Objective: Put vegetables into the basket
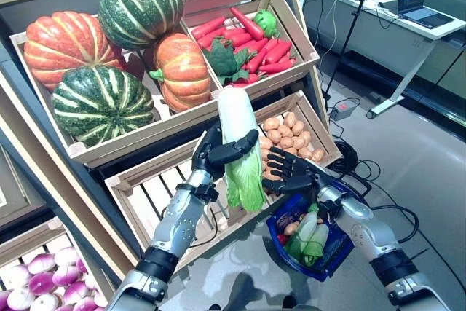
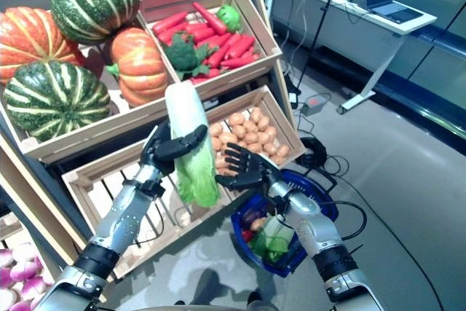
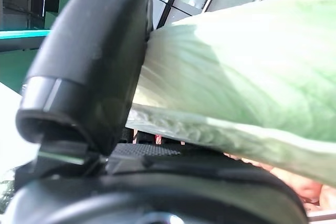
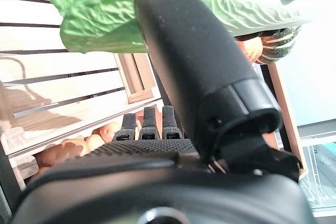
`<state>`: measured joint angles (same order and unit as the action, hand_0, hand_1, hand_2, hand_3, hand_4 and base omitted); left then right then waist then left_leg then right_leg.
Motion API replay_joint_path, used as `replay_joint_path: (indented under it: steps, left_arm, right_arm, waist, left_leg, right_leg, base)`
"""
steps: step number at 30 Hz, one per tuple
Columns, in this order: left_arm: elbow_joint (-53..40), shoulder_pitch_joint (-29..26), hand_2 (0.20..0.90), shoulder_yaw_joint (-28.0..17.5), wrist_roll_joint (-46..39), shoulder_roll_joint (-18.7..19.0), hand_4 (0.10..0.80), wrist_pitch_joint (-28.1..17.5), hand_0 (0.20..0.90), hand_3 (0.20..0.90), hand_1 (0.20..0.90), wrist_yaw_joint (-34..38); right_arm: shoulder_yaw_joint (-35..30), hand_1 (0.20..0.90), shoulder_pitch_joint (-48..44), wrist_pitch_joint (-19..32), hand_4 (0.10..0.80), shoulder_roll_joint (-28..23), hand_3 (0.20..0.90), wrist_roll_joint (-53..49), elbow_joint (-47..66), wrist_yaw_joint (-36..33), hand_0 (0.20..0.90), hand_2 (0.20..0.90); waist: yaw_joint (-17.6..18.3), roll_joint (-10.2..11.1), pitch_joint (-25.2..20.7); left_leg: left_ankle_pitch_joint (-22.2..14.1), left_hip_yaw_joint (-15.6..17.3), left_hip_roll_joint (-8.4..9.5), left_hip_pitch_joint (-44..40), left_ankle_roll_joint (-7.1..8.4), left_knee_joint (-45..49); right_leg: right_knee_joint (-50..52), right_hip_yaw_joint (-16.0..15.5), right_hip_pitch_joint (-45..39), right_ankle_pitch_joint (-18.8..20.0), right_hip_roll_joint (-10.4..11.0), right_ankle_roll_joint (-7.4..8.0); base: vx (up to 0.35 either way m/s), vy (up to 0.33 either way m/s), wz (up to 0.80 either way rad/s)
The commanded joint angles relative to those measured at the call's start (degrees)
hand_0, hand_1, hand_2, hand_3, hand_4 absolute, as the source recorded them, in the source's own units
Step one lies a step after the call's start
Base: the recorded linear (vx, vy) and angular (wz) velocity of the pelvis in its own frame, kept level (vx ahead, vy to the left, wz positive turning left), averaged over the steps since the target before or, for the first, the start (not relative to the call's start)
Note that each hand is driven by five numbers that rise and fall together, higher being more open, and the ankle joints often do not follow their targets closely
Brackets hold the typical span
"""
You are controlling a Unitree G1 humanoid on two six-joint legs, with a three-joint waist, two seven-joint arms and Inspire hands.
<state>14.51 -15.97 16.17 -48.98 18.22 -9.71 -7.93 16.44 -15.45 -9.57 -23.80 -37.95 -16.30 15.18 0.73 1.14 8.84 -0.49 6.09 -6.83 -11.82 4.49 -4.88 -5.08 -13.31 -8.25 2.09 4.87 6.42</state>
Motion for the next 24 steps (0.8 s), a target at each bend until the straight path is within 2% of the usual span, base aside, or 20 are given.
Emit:
replay_joint_path:
  steps: [1,10,12,14,17,18,24]
  left_arm:
    - [-4.11,-5.58,0.300,5.23,3.09,-1.39,0.400,-4.74,0.300,0.300,0.300,-4.60]
    - [-2.79,-5.49,0.300,7.99,3.20,-0.50,0.400,-1.81,0.300,0.300,0.300,-11.22]
    - [-1.74,-5.70,0.300,8.32,1.72,0.02,0.400,-1.63,0.300,0.300,0.300,-14.07]
    - [-0.08,-5.85,0.300,8.08,-2.74,0.60,0.400,-0.48,0.300,0.300,0.300,-20.67]
    - [2.01,-6.53,0.300,8.22,-6.05,1.15,0.400,0.63,0.300,0.300,0.300,-26.60]
    - [3.63,-7.18,0.300,8.31,-7.49,1.53,0.400,1.87,0.300,0.300,0.300,-30.23]
    - [8.14,-7.45,0.300,7.84,-9.70,2.47,0.400,6.33,0.300,0.300,0.300,-40.17]
  right_arm:
    - [-0.48,0.900,-4.27,3.06,0.800,2.16,0.900,-6.07,4.61,2.29,0.900,0.900]
    - [1.70,0.900,-5.80,0.19,0.800,1.42,0.900,-9.62,4.78,7.07,0.900,0.900]
    - [1.98,0.900,-6.17,-1.28,0.800,0.85,0.900,-11.42,4.61,10.82,0.900,0.900]
    - [2.34,0.900,-6.99,-4.78,0.800,-0.67,0.900,-14.50,4.18,16.78,0.900,0.900]
    - [2.60,0.900,-8.45,-6.46,0.800,-2.02,0.900,-16.19,2.56,21.41,0.900,0.900]
    - [2.80,0.900,-9.76,-7.84,0.800,-3.31,0.900,-18.53,1.24,24.98,0.900,0.900]
    - [1.37,0.900,-13.04,-10.81,0.800,-5.01,0.900,-26.02,-1.88,35.15,0.900,0.900]
  waist:
    - [-0.39,1.40,-5.24]
    - [-0.68,1.55,-5.03]
    - [-0.65,1.62,-5.08]
    - [-0.68,1.80,-5.33]
    - [-0.68,2.02,-5.47]
    - [-0.65,2.20,-5.66]
    - [-0.58,2.29,-6.36]
  left_leg:
    - [1.01,1.24,0.74,3.26,-0.36,-0.12]
    - [0.88,1.57,0.58,2.77,-0.28,-0.12]
    - [0.83,1.76,0.52,2.63,-0.25,-0.12]
    - [0.76,2.00,0.45,2.44,-0.16,-0.12]
    - [0.73,2.09,0.36,2.28,-0.01,-0.12]
    - [0.67,2.12,0.29,2.18,0.13,-0.12]
    - [0.34,2.03,0.18,1.82,0.25,-0.12]
  right_leg:
    - [0.34,0.05,-1.54,0.24,1.45,-0.84]
    - [0.08,0.31,-1.96,0.53,1.70,-0.72]
    - [0.08,0.43,-2.03,0.55,1.77,-0.67]
    - [0.08,0.50,-2.17,0.59,1.87,-0.62]
    - [0.08,0.63,-2.26,0.73,1.93,-0.61]
    - [0.08,0.67,-2.30,0.82,1.99,-0.53]
    - [0.08,1.06,-2.53,0.74,2.10,-0.49]
  base:
    - [0.004,-0.008,0.03]
    - [0.001,-0.001,0.01]
    - [0.000,0.000,0.00]
    - [0.000,0.000,0.00]
    - [0.000,0.000,0.00]
    - [0.000,0.000,0.00]
    - [0.006,0.001,0.00]
